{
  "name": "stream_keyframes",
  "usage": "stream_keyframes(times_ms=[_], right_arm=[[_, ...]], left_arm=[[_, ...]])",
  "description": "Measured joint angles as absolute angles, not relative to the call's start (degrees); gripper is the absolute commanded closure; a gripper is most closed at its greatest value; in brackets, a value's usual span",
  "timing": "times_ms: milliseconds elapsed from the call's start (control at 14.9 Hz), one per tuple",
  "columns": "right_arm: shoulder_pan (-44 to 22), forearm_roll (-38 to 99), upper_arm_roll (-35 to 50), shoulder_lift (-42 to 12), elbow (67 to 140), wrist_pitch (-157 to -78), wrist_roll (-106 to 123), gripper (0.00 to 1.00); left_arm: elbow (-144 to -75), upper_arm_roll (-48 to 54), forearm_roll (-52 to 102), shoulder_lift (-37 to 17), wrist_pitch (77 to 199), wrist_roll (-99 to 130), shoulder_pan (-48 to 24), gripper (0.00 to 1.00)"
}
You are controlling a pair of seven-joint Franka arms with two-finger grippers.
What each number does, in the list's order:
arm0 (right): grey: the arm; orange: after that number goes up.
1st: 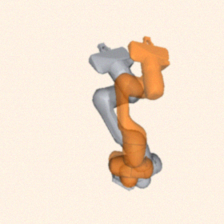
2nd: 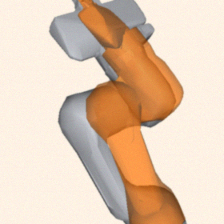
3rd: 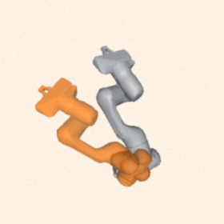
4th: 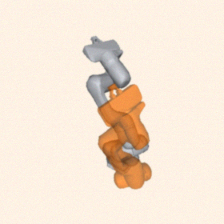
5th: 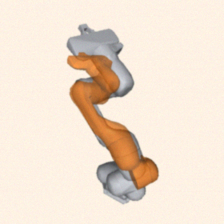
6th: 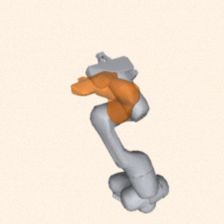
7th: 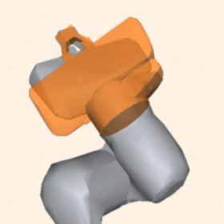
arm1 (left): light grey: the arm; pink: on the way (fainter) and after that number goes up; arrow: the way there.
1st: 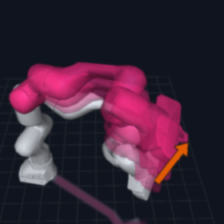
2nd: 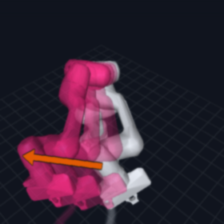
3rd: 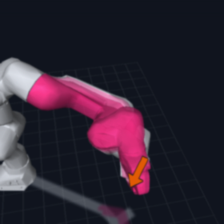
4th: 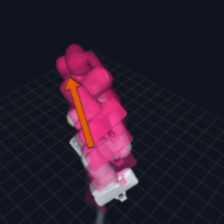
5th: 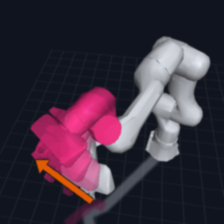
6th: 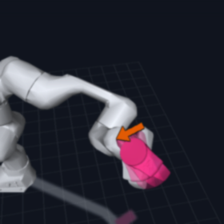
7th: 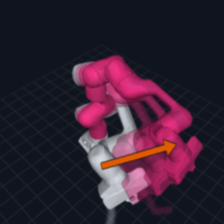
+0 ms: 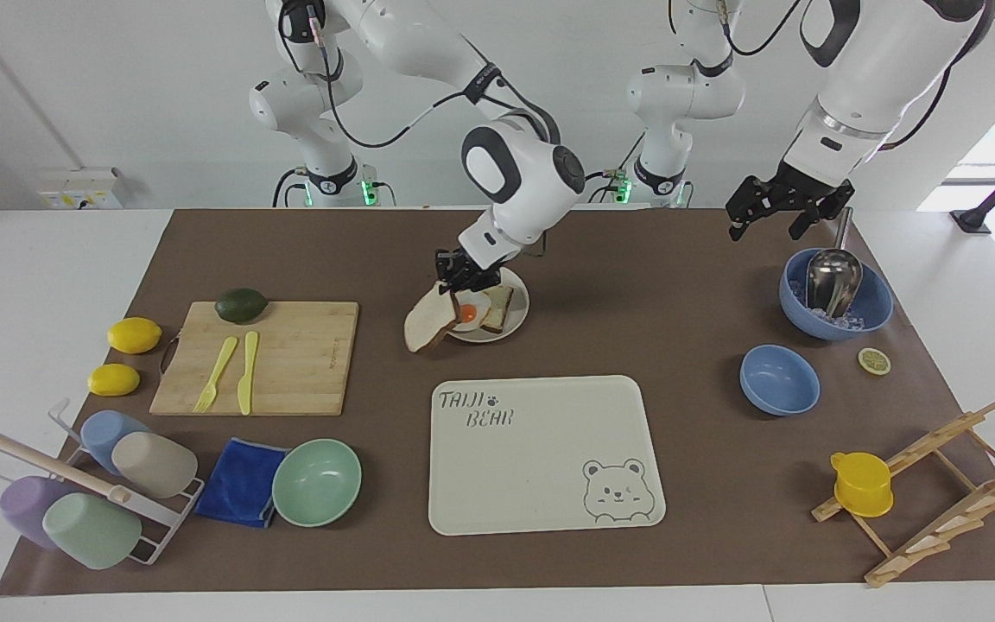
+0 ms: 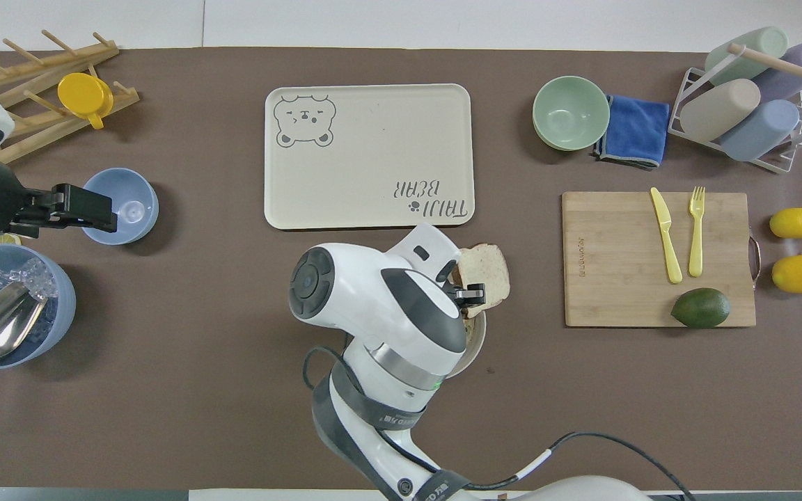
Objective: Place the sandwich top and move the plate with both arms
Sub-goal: 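Lower the bread slice onto the fried egg and open the right gripper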
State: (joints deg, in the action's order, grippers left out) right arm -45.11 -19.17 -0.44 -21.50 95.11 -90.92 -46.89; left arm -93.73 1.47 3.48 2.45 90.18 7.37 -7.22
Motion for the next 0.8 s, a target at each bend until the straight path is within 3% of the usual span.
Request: stream_keyframes(times_ms=[670, 804], right_arm=[[-46.19, -10.51, -0.51, -23.09, 95.85, -101.44, -51.24, 1.00], [-46.00, -8.42, -0.69, -23.17, 96.33, -103.13, -51.28, 0.59]], left_arm=[[-93.74, 1.52, 3.48, 2.45, 90.25, 7.68, -7.12, 0.00], [-93.82, 1.54, 3.48, 2.45, 90.37, 7.68, -7.12, 0.00]])
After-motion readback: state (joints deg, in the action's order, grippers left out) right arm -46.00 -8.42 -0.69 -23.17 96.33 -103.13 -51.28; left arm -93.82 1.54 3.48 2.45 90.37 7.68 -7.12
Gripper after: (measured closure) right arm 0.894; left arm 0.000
